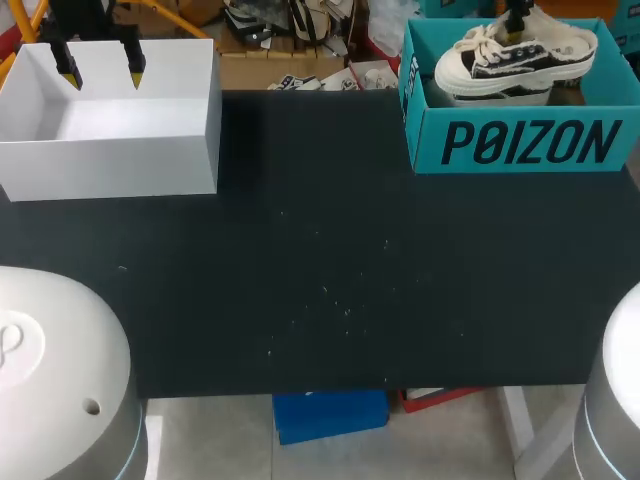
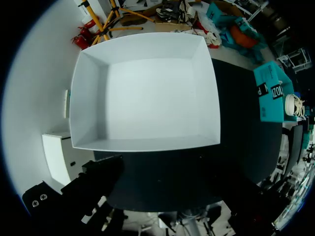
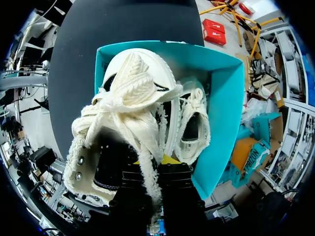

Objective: Take the shoe out of the shoebox, open the shoe tongue, remove and reinsert the insole, then place the shoe into the shoebox

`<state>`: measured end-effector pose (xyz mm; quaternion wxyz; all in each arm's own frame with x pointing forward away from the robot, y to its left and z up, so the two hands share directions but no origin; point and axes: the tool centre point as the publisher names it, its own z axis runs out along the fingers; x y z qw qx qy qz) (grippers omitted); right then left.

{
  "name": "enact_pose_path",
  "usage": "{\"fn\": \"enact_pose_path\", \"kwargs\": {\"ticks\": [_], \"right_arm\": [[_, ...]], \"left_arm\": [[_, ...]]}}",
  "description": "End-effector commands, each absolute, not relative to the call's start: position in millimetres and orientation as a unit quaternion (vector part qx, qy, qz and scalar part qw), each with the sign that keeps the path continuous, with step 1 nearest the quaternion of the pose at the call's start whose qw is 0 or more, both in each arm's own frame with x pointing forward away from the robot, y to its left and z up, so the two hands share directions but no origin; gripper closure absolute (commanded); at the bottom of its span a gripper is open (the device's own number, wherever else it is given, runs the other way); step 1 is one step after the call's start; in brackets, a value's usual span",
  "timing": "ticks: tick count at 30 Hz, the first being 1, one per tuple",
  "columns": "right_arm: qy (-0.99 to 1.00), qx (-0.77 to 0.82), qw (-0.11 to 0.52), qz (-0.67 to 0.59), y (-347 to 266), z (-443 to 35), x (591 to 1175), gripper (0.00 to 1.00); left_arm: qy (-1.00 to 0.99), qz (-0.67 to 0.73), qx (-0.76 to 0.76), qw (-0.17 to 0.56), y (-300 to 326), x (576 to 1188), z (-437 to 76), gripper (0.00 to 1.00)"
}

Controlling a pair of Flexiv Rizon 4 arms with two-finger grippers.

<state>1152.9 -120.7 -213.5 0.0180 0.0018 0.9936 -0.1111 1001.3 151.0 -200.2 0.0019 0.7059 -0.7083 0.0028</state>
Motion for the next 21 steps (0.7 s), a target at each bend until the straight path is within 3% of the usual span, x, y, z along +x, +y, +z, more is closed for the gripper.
{"fn": "enact_pose_path", "kwargs": {"ticks": [1,11,21], "right_arm": [[0.992,0.005,0.039,-0.118,-99,-159,1112,1.00],[0.991,0.025,0.078,-0.103,-42,-125,1037,1.00],[0.994,0.030,0.079,-0.073,43,-146,974,1.00]], "left_arm": [[-0.708,0.001,0.707,0.001,150,1001,-200,0.00],[-0.708,0.001,0.707,0.001,150,1001,-200,0.00],[-0.708,0.001,0.707,0.001,150,1001,-200,0.00]]}}
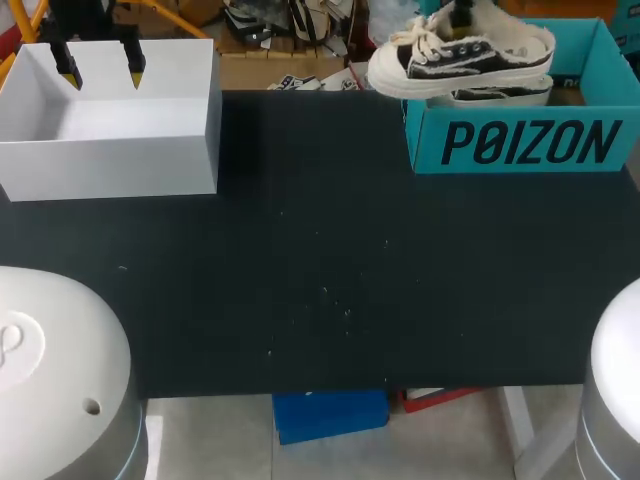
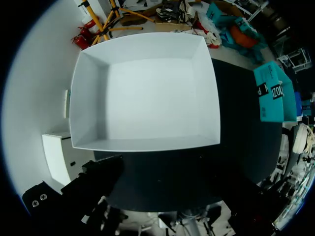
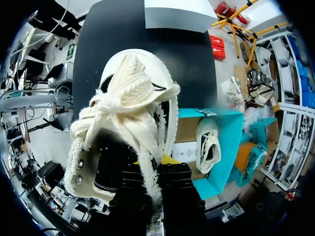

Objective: Take the shoe out of the shoebox, open the shoe tongue, remove and reinsert the insole, then place the shoe into the shoebox

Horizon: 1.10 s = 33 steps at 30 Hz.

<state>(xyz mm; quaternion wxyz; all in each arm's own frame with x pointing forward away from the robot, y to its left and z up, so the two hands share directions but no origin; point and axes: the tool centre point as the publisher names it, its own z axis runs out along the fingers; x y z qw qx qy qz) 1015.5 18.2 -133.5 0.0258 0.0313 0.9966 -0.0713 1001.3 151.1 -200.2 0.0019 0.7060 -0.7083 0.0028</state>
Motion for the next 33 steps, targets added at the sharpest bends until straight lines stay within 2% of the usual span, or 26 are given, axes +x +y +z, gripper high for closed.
{"fn": "enact_pose_path", "kwargs": {"ticks": [1,15,33], "right_arm": [[0.994,0.029,0.077,-0.071,53,-150,970,1.00],[0.999,0.036,0.025,-0.028,189,-214,921,1.00],[1.000,0.024,-0.009,0.003,256,-311,866,1.00]], "left_arm": [[-0.708,0.001,0.707,0.001,150,1001,-200,0.00],[-0.708,0.001,0.707,0.001,150,1001,-200,0.00],[-0.708,0.001,0.707,0.001,150,1001,-200,0.00]]}}
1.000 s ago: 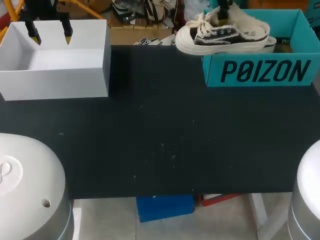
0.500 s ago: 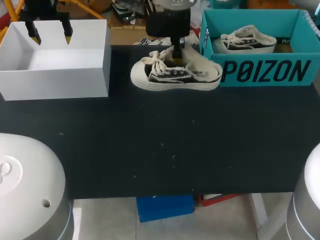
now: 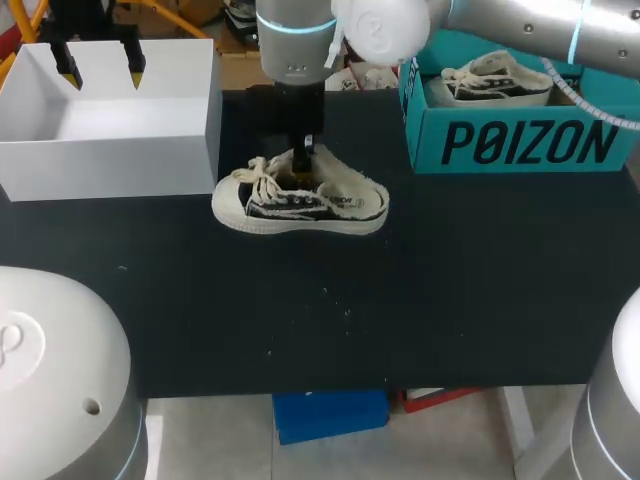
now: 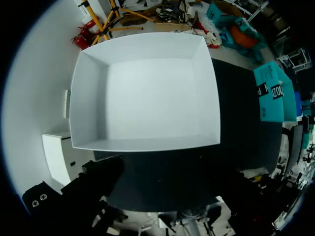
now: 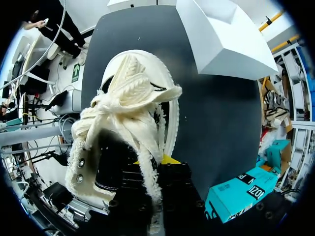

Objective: Take the shoe out of the shoebox, open the shoe tongue, remove and reinsert the insole, then place the shoe into the shoebox

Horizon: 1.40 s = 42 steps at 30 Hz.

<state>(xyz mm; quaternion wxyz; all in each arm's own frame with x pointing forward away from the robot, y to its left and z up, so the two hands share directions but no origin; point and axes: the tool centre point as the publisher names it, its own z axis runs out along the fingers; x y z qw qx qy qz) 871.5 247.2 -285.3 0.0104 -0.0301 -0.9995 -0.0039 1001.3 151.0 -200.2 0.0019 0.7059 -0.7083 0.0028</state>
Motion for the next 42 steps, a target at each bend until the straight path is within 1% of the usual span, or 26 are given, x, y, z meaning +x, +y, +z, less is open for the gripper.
{"fn": "enact_pose_path", "kwargs": {"ticks": [1,9,15,17,23,32,37,38,39,42], "right_arm": [[-1.000,-0.022,0.011,-0.003,257,-317,863,1.00],[-1.000,-0.009,0.026,0.004,256,-351,852,1.00],[-0.999,-0.003,0.031,0.006,249,-366,853,1.00],[-0.999,0.007,0.045,0.013,246,-373,853,1.00],[-0.998,0.010,0.059,0.012,242,-389,854,1.00],[-0.998,0.003,0.067,0.012,241,-403,857,1.00],[-0.998,-0.016,0.058,0.021,239,-405,862,1.00],[-0.998,-0.019,0.057,0.022,238,-405,863,0.69],[-0.998,-0.019,0.057,0.022,238,-404,863,0.00],[-0.998,-0.033,0.053,0.027,234,-398,864,0.00]], "left_arm": [[-0.708,0.001,0.707,0.001,150,1001,-200,0.00],[-0.708,0.001,0.707,0.001,150,1001,-200,0.00],[-0.708,0.001,0.707,0.001,150,1001,-200,0.00],[-0.708,0.001,0.707,0.001,150,1001,-200,0.00],[-0.708,0.001,0.707,0.001,150,1001,-200,0.00],[-0.708,0.001,0.707,0.001,150,1001,-200,0.00],[-0.708,0.001,0.707,0.001,150,1001,-200,0.00],[-0.708,0.001,0.707,0.001,150,1001,-200,0.00],[-0.708,0.001,0.707,0.001,150,1001,-200,0.00],[-0.708,0.001,0.707,0.001,150,1001,-200,0.00]]}}
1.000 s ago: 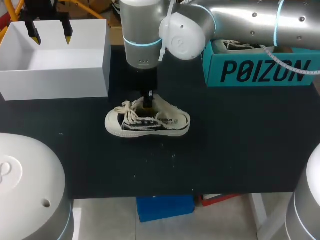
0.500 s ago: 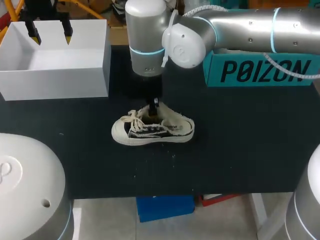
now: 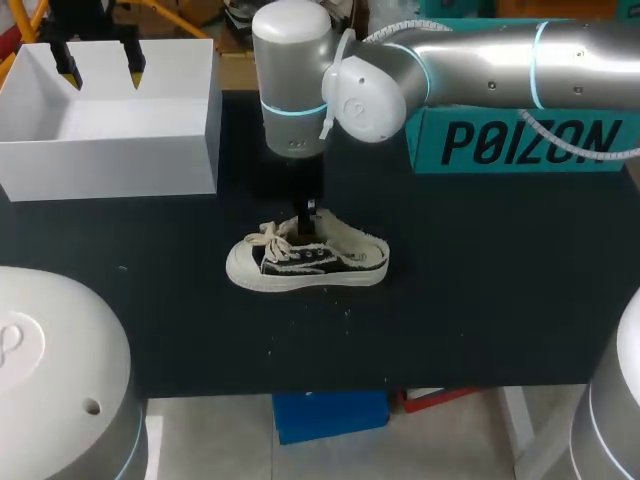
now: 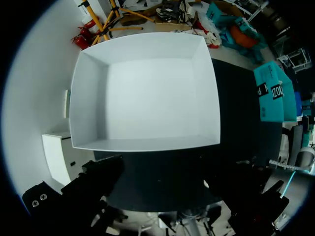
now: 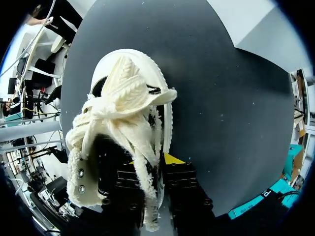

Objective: Take the shoe out of the shoebox, open the shoe tongue, remove and reinsert the insole, then place the shoe into the shoebox

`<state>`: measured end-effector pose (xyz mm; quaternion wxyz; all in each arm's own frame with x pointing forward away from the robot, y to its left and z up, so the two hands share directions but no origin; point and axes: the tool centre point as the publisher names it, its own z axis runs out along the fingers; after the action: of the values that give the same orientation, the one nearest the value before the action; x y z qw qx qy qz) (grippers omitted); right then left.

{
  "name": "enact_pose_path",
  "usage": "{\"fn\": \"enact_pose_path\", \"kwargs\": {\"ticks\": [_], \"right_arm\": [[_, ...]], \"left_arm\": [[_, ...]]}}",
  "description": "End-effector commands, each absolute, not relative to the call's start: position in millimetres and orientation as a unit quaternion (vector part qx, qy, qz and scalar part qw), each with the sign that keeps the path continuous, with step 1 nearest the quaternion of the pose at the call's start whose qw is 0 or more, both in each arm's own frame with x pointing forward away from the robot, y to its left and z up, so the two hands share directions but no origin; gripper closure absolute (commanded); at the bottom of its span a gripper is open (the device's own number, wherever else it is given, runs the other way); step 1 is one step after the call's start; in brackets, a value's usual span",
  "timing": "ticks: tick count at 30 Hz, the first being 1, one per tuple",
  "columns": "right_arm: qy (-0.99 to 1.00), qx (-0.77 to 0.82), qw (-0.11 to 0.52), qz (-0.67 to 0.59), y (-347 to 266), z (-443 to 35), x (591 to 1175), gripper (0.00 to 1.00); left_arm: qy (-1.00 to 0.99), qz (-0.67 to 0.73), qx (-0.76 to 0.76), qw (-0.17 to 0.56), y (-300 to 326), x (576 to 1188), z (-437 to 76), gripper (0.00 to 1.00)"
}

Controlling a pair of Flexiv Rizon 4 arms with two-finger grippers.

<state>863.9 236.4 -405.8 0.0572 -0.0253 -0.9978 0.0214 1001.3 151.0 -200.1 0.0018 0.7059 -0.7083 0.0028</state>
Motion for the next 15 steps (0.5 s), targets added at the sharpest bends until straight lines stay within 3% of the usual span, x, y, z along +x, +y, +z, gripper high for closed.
{"fn": "enact_pose_path", "kwargs": {"ticks": [1,15], "right_arm": [[-0.998,-0.036,0.054,0.027,233,-394,864,0.00],[-0.998,-0.049,0.007,-0.048,214,-323,861,0.00]], "left_arm": [[-0.708,0.001,0.707,0.001,150,1001,-200,0.00],[-0.708,0.001,0.707,0.001,150,1001,-200,0.00]]}}
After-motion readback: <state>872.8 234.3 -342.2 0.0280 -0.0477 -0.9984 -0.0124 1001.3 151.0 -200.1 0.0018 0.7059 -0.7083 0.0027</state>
